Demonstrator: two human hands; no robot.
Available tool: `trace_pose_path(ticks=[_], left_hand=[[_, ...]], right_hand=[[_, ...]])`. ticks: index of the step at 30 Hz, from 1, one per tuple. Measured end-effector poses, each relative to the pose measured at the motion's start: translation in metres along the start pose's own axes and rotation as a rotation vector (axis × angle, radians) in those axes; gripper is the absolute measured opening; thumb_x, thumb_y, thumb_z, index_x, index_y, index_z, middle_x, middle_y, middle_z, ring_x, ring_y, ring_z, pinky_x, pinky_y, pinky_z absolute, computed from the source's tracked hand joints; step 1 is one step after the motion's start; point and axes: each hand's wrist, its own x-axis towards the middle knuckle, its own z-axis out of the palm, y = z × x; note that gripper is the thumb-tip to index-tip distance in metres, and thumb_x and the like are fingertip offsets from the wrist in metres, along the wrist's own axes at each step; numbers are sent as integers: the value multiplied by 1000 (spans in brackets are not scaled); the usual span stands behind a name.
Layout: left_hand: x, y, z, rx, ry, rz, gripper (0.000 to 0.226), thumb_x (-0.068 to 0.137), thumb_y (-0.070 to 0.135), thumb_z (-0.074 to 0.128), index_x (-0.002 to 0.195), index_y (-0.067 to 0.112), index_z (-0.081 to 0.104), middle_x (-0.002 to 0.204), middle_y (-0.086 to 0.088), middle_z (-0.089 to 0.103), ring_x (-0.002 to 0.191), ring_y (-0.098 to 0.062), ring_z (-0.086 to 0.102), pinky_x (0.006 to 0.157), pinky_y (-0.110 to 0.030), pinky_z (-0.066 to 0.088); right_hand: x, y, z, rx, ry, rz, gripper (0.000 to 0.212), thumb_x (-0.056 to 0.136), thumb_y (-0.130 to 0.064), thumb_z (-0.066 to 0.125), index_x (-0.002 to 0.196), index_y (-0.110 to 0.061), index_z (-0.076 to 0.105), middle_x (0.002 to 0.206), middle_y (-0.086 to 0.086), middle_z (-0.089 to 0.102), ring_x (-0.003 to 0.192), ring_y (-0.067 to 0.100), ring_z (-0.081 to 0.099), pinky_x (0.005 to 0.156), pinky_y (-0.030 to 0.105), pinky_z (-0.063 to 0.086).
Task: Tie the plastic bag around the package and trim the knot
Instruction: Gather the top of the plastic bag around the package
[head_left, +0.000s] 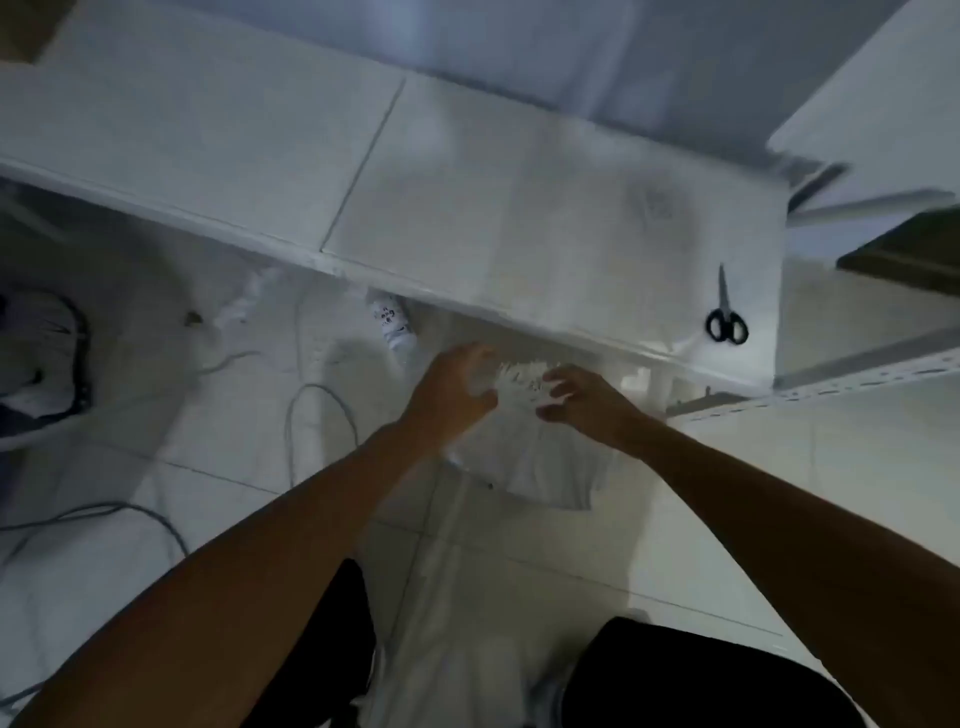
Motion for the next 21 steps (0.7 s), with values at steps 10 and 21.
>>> trace_pose_path(ticks=[10,21], left_hand=[[24,-73,58,158,128,167,38,79,21,70,114,13,60,103,-9,67,91,-26,64,79,-42,57],[-78,-31,34,97,193,127,41,70,13,70,110,16,63,100,0,65,92,-24,65,82,-38,55]], right_hand=[[43,51,33,-84,188,-218,40,81,-16,75,118,-11,62,98,3,63,81,15,60,73,35,50],[-93,72,36,-44,331,-189,52,80,-19,78,129,-21,57,119,6,54,98,21,57,75,25,46]])
